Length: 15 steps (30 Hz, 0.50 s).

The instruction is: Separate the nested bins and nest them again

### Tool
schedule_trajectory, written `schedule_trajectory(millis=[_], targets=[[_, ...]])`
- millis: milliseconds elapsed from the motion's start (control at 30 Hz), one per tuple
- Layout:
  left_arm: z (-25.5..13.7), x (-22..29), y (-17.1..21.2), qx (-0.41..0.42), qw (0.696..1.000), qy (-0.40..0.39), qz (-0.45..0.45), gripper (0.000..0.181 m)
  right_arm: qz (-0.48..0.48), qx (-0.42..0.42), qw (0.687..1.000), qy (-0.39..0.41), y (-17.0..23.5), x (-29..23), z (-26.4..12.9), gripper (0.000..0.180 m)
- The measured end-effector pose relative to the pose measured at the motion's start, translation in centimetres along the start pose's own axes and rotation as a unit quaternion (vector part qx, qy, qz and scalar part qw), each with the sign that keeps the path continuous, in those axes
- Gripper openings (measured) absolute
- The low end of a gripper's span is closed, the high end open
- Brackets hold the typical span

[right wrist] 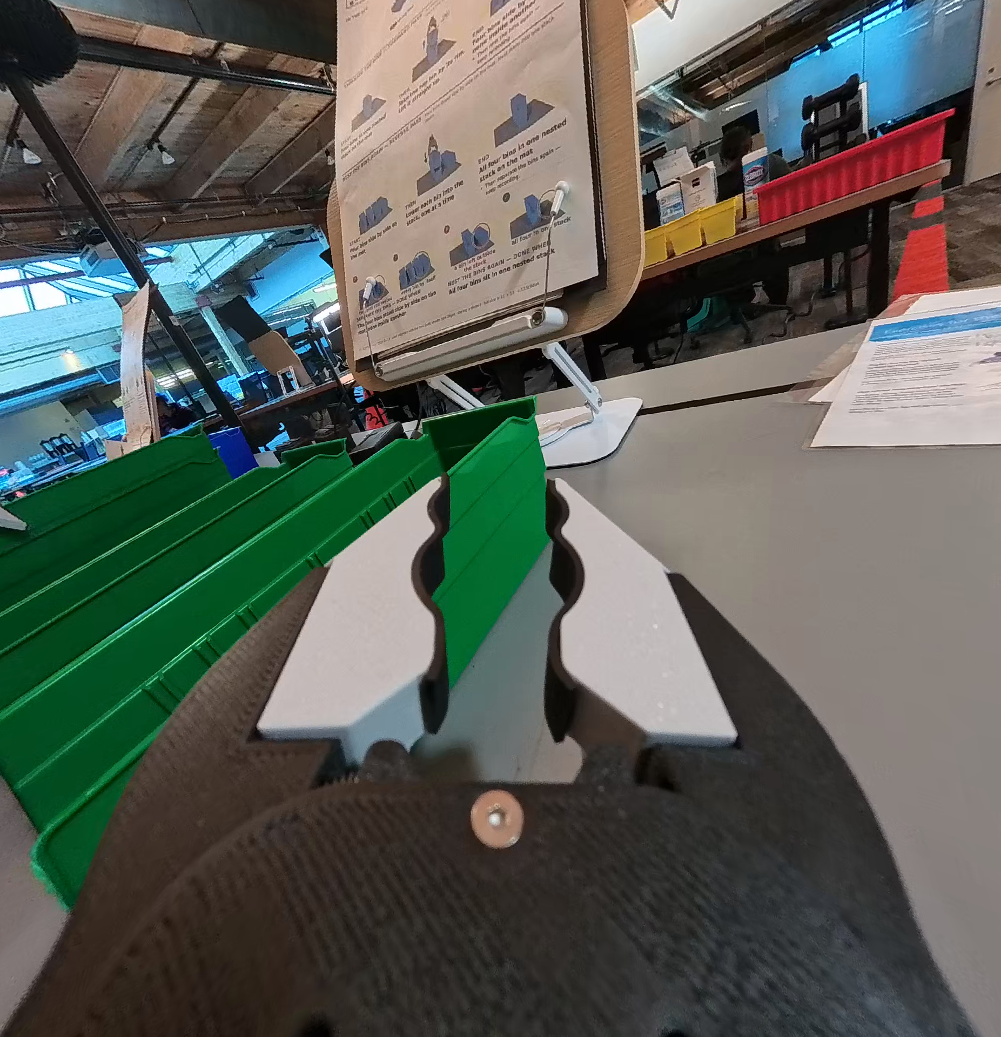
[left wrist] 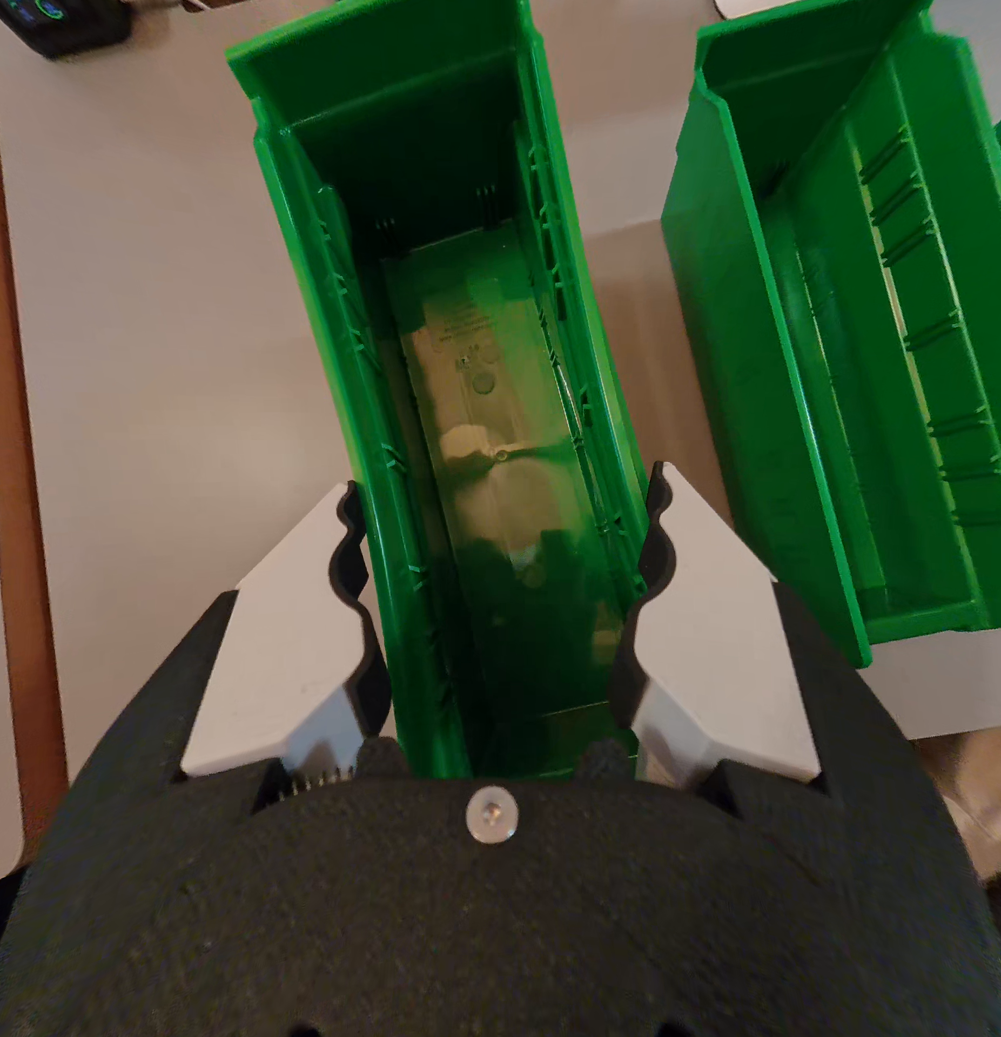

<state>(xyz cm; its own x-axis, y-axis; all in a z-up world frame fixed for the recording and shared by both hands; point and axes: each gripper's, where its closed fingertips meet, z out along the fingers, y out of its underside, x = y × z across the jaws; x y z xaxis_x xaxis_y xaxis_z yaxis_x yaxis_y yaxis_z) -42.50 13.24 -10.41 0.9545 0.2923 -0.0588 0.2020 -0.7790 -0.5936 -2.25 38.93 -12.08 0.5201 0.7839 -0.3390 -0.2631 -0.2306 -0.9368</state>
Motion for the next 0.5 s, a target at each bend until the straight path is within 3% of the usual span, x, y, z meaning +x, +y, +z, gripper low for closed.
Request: schedule_trajectory(millis=[133,300,500], targets=[[0.4,-0.1,-0.1,0.004,1.000,-0.003,-0.003,0.108,0.000,0.000,1.000,0.000,0.0,0.0,0.0,0.033],[1.7,-0.5,1.7,-0.053,0.998,-0.028,0.023,0.118,0.003,0.001,1.000,-0.001,0.0,0.0,0.0,0.033],[0.8,-0.3,1.5,-0.059,0.997,-0.044,0.026,0.113,0.003,0.000,1.000,-0.002,0.0,0.0,0.0,0.033]])
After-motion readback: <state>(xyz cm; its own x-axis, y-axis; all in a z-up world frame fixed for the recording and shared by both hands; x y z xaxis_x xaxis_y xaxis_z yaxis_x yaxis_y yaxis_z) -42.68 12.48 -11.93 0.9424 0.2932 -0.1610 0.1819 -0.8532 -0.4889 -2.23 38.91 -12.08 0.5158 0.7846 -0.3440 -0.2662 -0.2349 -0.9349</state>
